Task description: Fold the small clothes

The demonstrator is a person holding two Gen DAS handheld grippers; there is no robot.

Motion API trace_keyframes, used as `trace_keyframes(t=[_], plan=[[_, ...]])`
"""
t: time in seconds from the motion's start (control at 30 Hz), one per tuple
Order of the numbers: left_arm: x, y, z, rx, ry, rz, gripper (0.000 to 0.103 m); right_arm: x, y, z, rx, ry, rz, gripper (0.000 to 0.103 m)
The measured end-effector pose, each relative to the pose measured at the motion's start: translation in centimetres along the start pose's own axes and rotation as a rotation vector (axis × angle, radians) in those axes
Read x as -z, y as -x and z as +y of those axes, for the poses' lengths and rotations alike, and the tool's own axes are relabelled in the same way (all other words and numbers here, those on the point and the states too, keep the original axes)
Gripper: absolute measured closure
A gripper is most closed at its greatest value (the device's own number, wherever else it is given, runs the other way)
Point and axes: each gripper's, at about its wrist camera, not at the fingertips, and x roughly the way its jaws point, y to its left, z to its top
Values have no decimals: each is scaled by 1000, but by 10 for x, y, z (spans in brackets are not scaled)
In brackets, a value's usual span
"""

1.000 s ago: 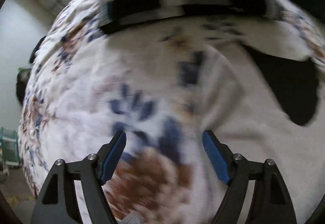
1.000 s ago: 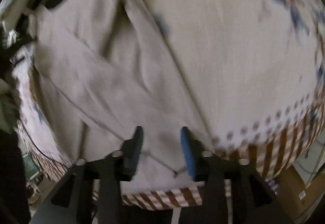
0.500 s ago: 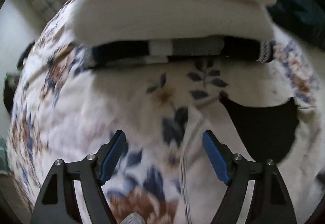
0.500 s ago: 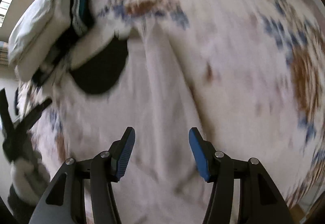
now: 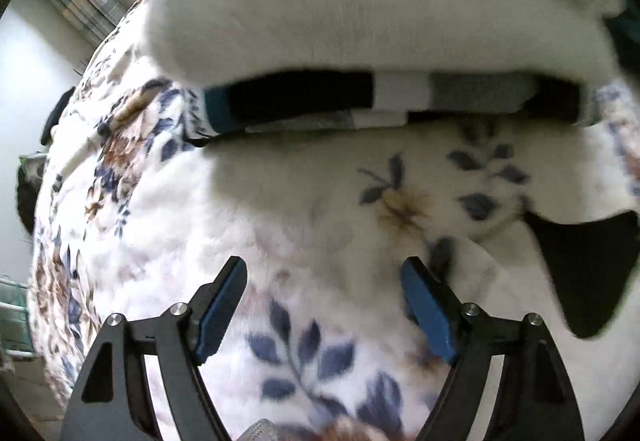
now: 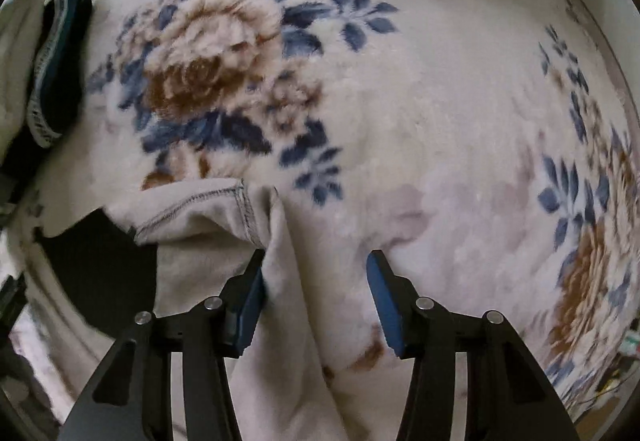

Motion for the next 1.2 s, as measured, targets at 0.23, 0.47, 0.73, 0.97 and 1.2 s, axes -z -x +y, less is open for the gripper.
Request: trace_keyframes(t=[0.23,0.47,0.73,0.97,1.2], plan=[[52,100,3,227,35,-76,10,59,79,-29,-224,3,-5,48],[177,123,-2,303,87,148,8,191,95,-82,-225,-43,145,47],[322,103,-12,271,159,393,8,303,28,-151,-219,-135,296,41],[365,90,-32,269,264,410,8,345,-22,-170,-367,-205,373,41],[368,95,-38,257,325,346,92,360,-38,-184,-531,-342,348,41]])
